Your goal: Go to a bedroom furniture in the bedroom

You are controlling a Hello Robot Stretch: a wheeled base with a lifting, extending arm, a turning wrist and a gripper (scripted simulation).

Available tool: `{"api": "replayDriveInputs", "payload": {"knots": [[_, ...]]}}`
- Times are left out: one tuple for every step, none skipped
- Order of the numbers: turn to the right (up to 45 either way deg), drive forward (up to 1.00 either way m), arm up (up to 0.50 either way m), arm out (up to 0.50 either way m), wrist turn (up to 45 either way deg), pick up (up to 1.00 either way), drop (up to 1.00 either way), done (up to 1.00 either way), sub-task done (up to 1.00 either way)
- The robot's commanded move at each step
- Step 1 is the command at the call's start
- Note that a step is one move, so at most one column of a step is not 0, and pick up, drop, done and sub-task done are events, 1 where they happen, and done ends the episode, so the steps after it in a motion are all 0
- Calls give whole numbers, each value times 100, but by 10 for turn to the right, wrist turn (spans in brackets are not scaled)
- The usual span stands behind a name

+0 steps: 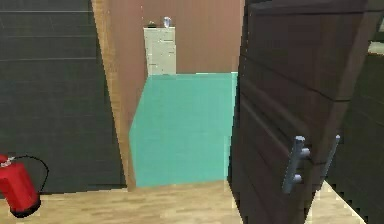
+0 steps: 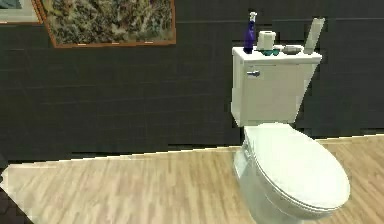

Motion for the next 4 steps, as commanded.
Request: {"api": "replayDriveInputs", "payload": {"knots": [[0, 100, 0, 0, 0, 0, 0, 0, 0], [-30, 0, 0, 0, 0, 0, 0, 0, 0], [0, 65, 0, 0, 0, 0, 0, 0, 0], [210, 0, 0, 0, 0, 0, 0, 0, 0]]}}
